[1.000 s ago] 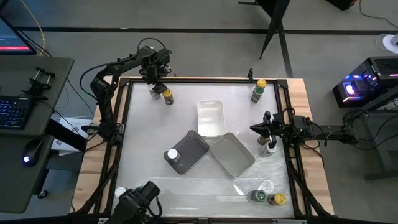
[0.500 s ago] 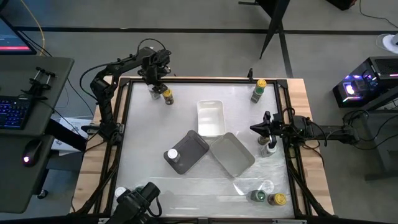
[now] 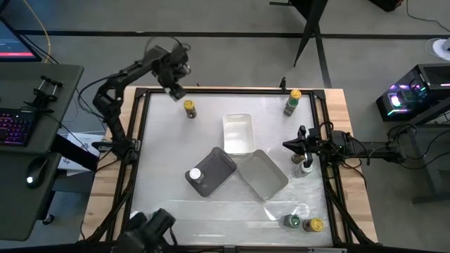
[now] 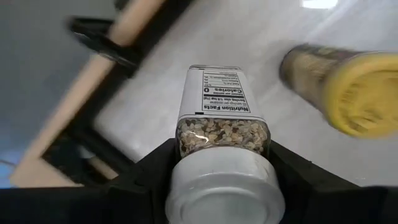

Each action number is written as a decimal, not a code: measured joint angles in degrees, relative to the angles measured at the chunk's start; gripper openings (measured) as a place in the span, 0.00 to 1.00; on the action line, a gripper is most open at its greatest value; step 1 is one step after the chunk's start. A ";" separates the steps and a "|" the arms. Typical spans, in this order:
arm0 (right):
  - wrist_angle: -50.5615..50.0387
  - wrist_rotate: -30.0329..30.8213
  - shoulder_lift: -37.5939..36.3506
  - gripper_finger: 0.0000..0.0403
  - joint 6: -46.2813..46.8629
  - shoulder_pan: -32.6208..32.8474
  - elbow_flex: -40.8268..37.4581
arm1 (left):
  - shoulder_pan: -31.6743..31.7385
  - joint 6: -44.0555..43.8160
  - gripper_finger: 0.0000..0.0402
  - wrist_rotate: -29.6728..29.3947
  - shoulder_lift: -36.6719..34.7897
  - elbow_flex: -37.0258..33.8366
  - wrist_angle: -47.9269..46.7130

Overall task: Sort spices by type
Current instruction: Put the white seasoning bottle into the black bin

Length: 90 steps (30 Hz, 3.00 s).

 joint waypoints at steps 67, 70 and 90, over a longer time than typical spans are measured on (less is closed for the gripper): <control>0.00 0.00 0.00 0.00 0.02 0.00 0.00 | -62.99 2.96 0.43 5.77 6.75 3.55 0.24; 0.00 0.00 0.00 0.00 0.00 -0.01 0.00 | -63.69 1.90 0.43 6.11 6.75 3.55 0.22; 0.00 0.00 0.02 0.00 0.00 0.00 0.00 | -64.18 16.71 0.45 5.37 6.75 3.57 3.66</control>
